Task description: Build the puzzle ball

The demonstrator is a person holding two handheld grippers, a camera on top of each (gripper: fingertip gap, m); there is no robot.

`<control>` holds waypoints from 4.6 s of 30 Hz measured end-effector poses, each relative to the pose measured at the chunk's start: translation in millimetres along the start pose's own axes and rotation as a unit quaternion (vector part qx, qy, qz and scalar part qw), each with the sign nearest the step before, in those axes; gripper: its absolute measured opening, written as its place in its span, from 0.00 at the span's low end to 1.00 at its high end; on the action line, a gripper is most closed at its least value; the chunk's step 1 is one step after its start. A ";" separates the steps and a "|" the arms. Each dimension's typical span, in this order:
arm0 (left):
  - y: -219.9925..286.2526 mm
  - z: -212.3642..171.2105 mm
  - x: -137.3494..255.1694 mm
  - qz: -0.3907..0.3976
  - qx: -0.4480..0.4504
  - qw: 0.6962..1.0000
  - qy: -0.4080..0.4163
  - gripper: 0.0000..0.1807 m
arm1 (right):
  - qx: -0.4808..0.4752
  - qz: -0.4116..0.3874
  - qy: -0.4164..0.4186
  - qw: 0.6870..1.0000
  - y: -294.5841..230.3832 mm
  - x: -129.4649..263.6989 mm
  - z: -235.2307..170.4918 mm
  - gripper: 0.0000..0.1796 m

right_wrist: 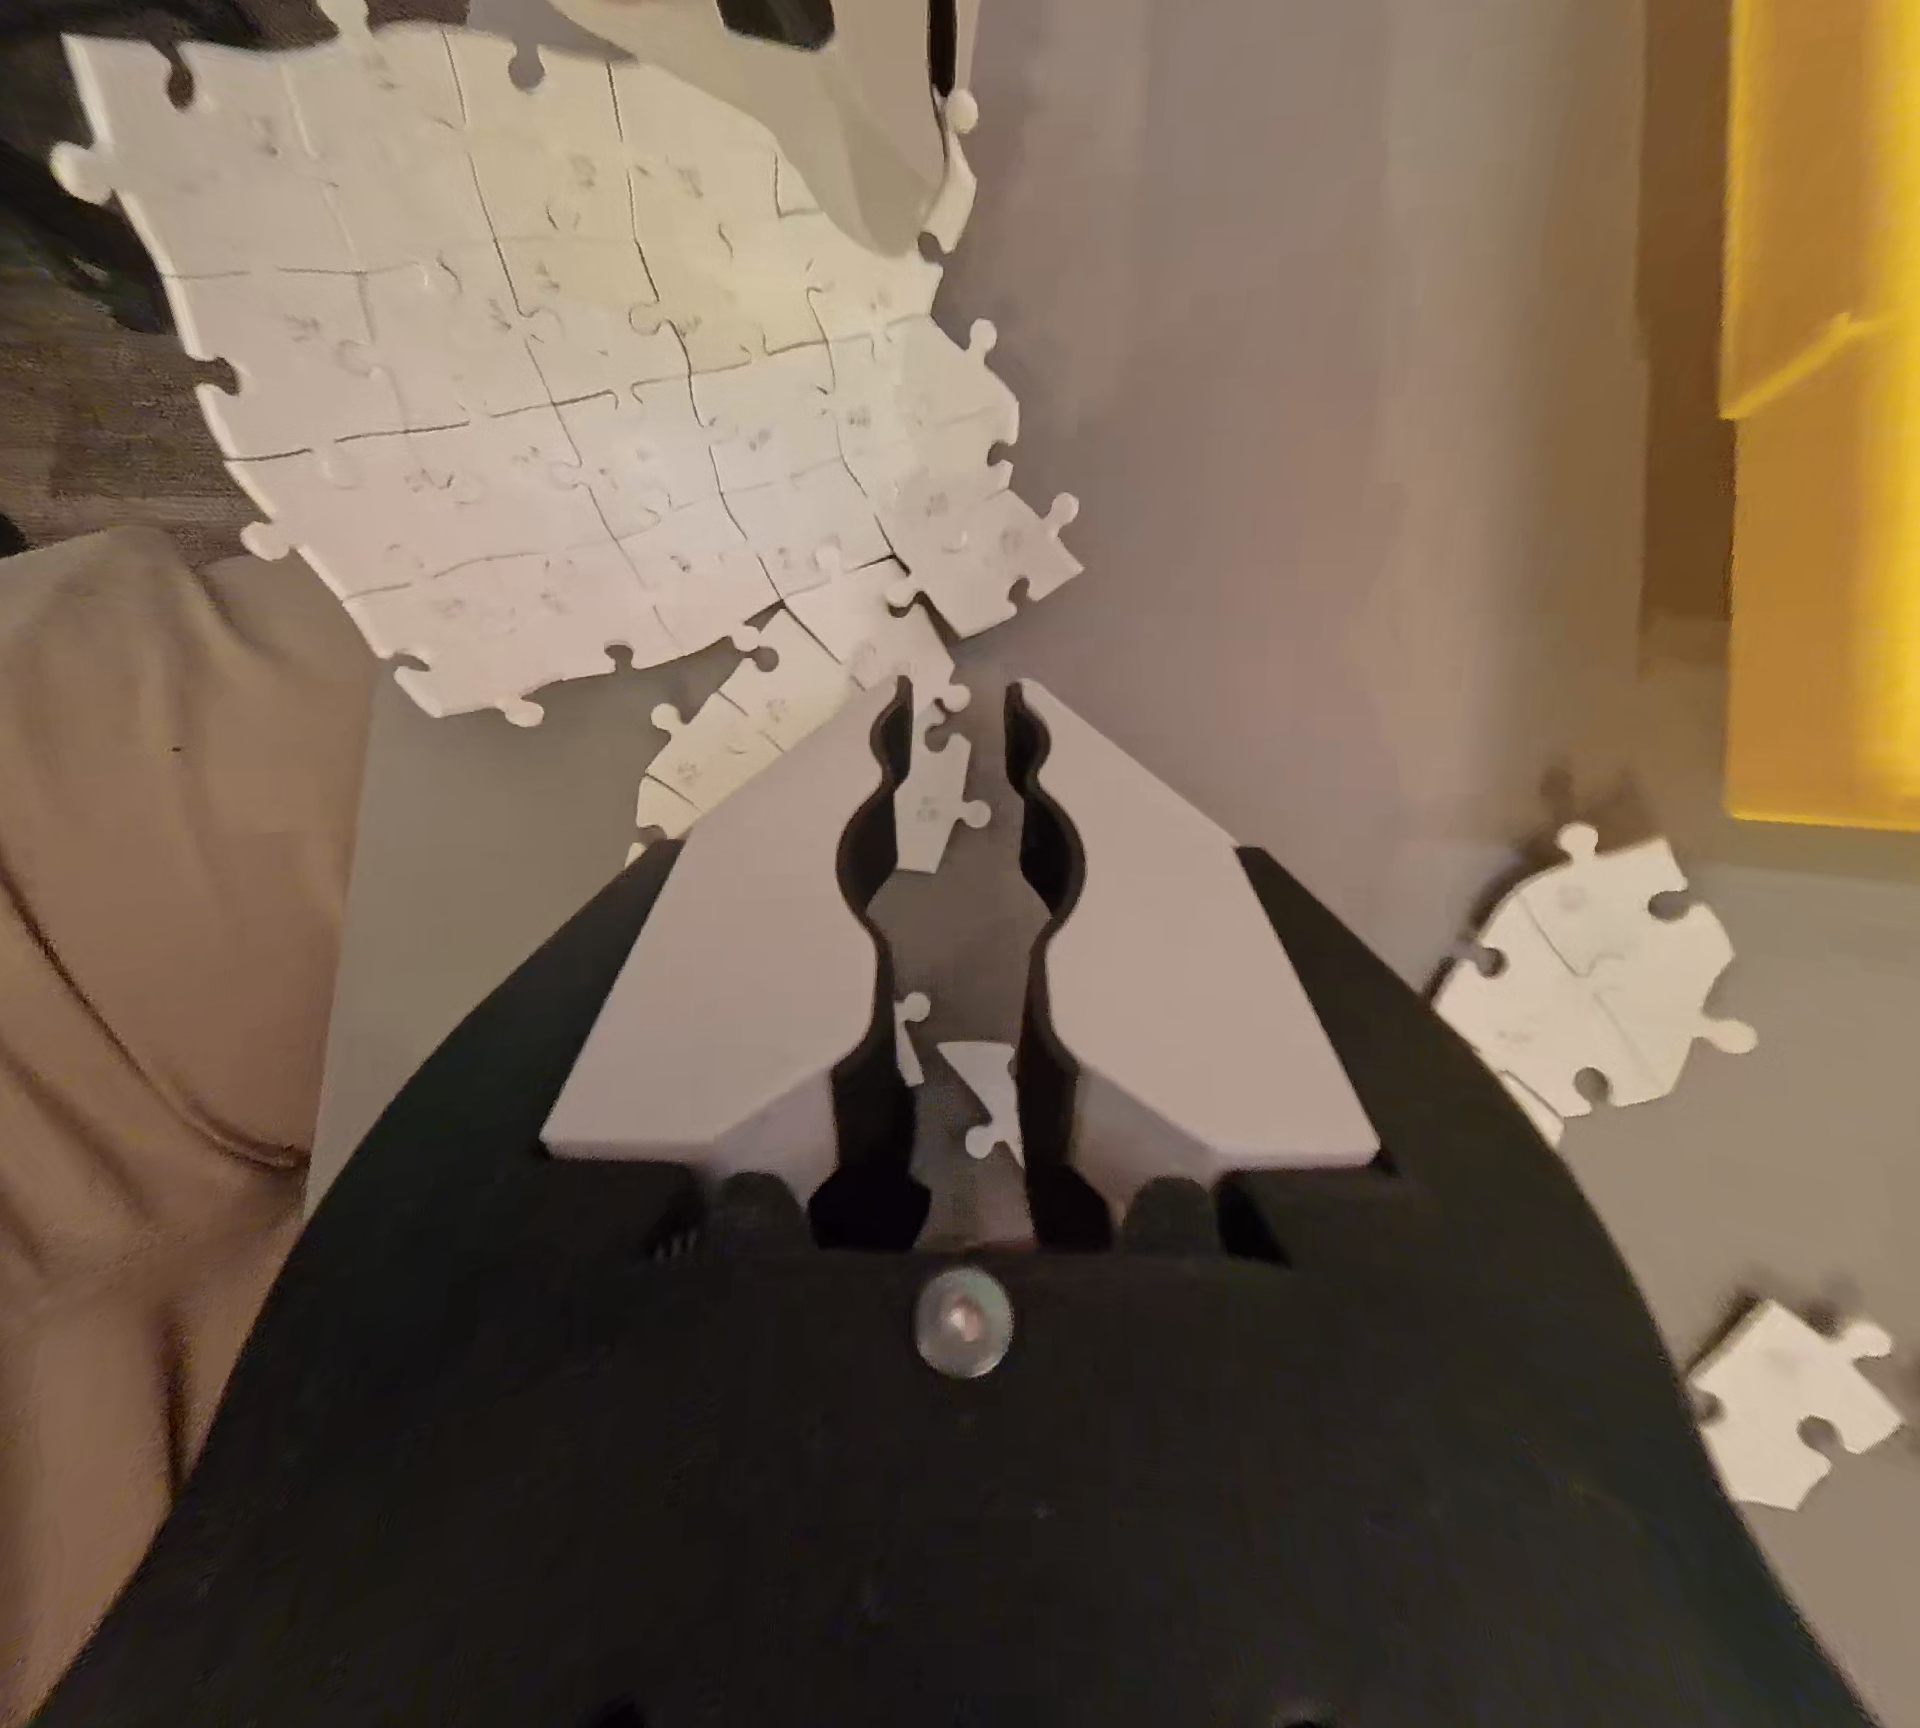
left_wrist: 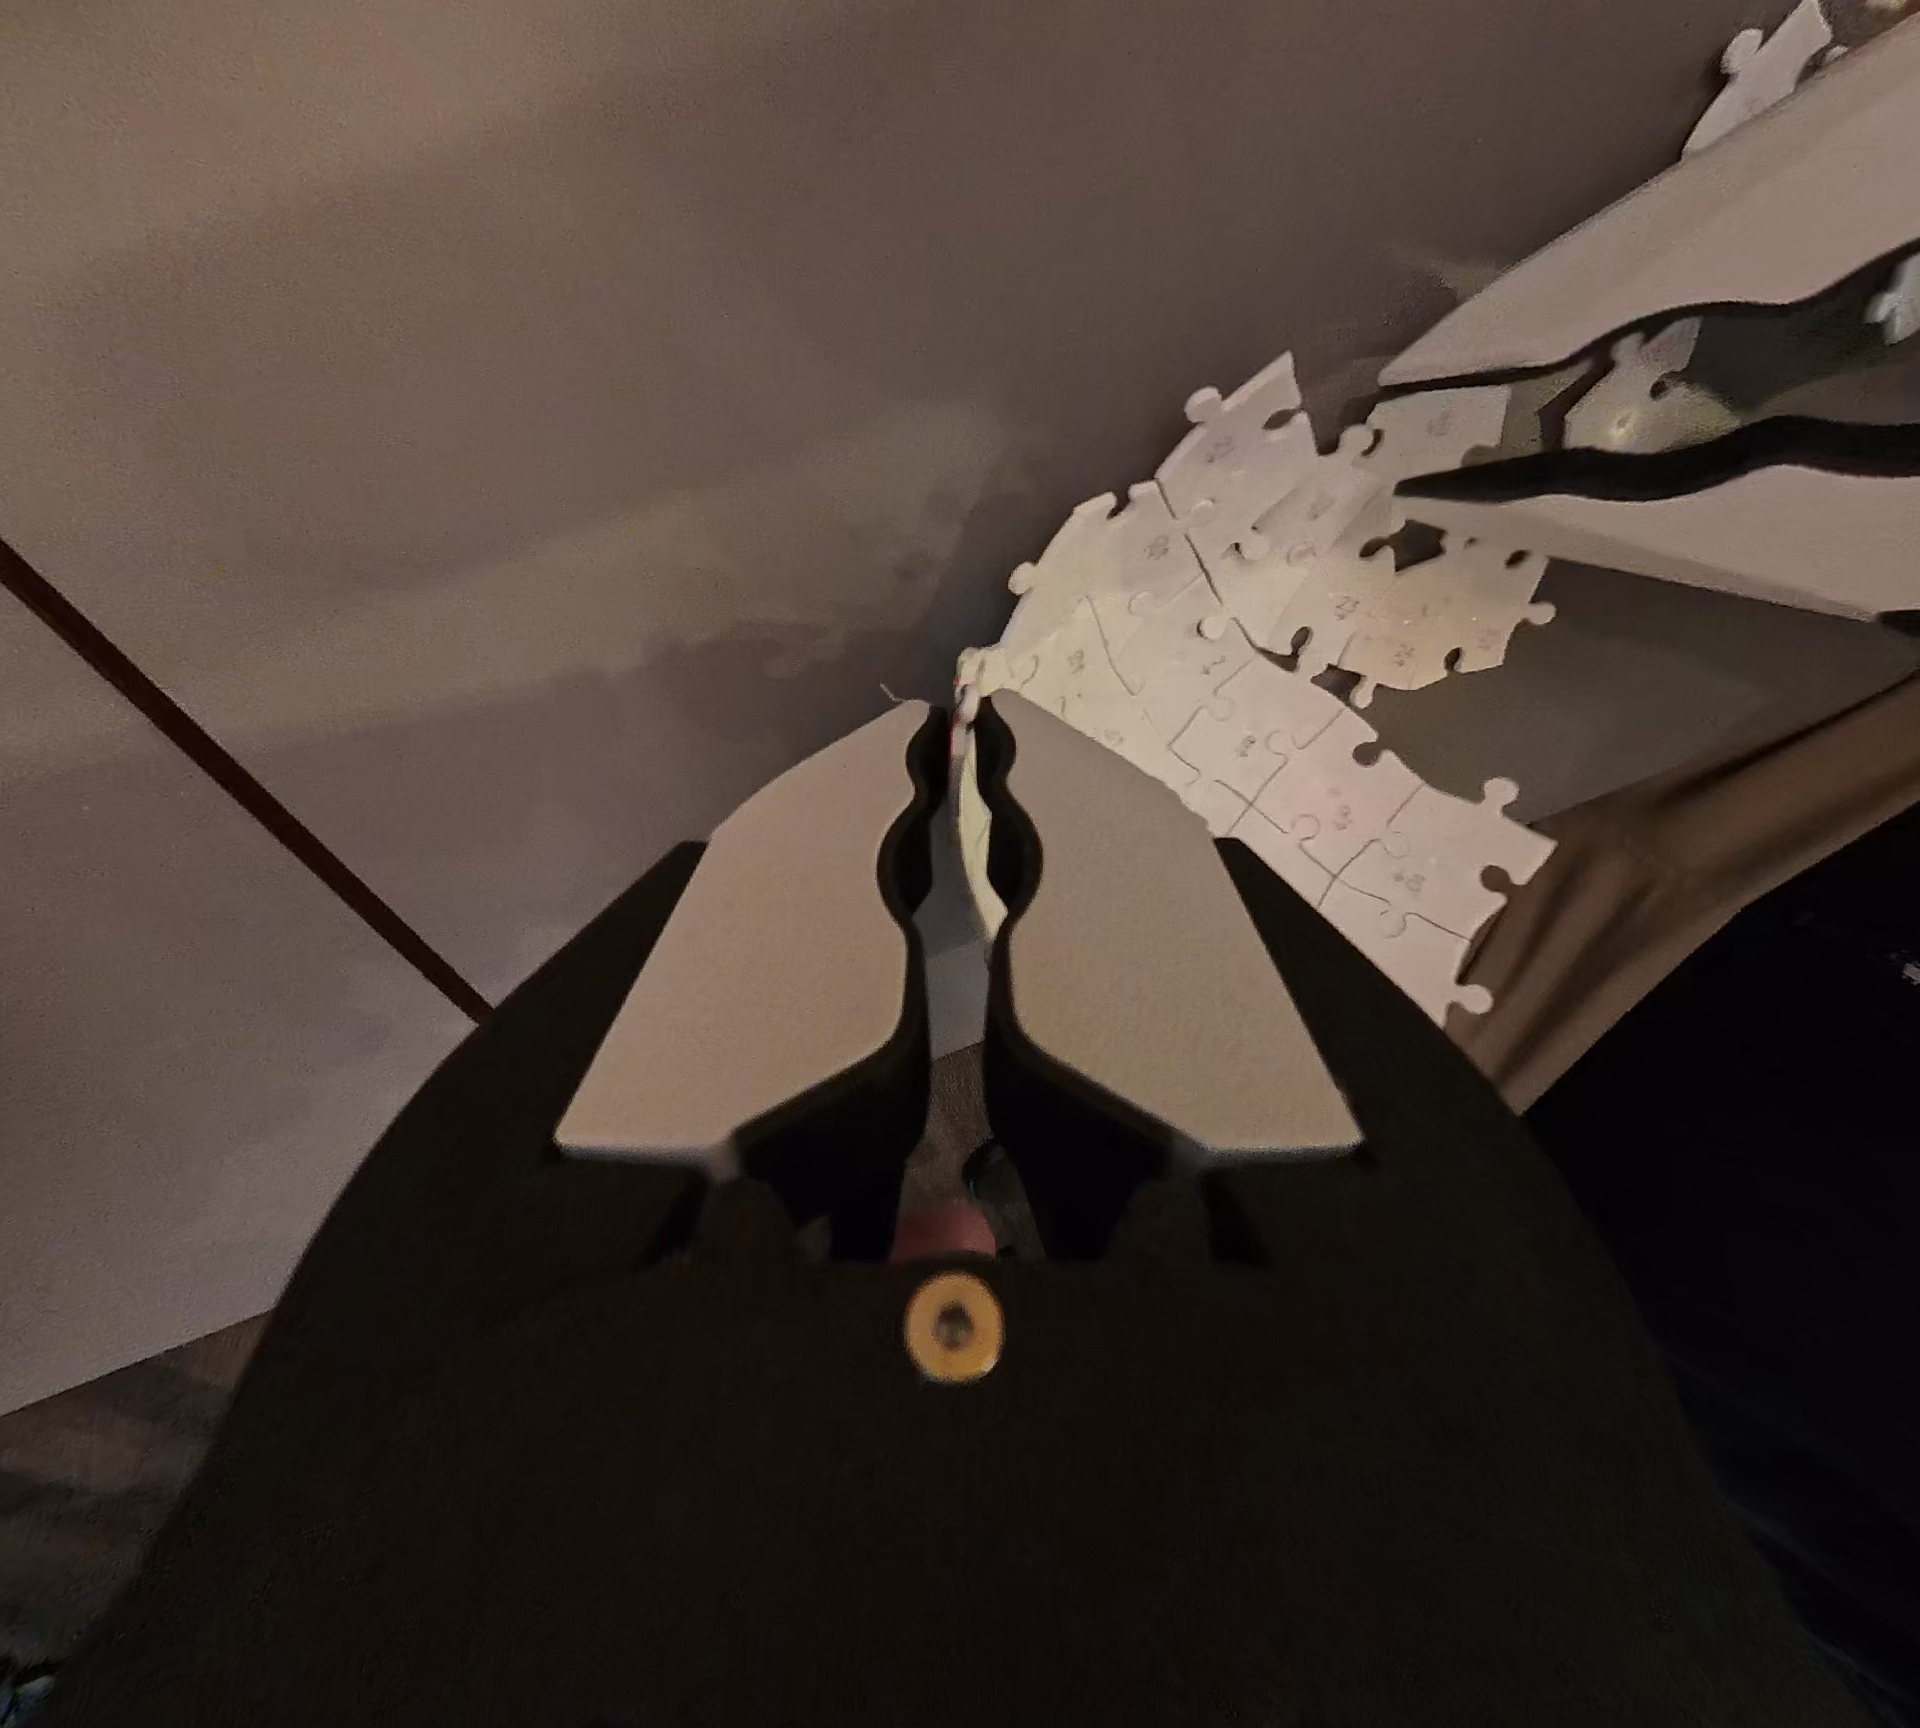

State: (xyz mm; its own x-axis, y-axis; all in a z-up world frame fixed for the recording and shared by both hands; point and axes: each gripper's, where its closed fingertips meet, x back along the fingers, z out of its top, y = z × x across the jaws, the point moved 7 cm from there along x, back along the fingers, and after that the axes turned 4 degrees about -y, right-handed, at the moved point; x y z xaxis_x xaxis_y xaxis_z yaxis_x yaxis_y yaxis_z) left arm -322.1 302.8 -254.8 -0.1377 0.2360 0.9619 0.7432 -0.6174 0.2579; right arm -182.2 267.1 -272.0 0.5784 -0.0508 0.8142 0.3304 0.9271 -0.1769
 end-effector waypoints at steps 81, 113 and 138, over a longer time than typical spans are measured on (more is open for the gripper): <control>25.6 -17.0 1.4 0.081 -0.050 0.976 0.198 0.02 | -0.267 0.154 0.111 0.945 7.5 -11.9 -15.7 0.01; 35.6 -18.5 2.9 0.116 -0.058 0.960 0.247 0.02 | -0.274 0.134 0.137 0.942 10.4 -9.1 -12.7 0.02; 39.3 -26.2 -2.6 0.128 -0.033 0.943 0.305 0.02 | -0.282 0.109 0.133 0.944 5.6 0.7 -22.5 0.01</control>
State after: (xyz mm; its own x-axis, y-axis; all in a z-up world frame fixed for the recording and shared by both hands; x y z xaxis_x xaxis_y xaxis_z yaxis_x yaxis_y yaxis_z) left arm -309.7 258.3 -244.8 -0.3251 -0.3914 0.8609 0.7643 -0.6448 -0.0045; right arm -163.2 263.9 -284.9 0.8205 -0.0436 0.5700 0.4836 0.5847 -0.6514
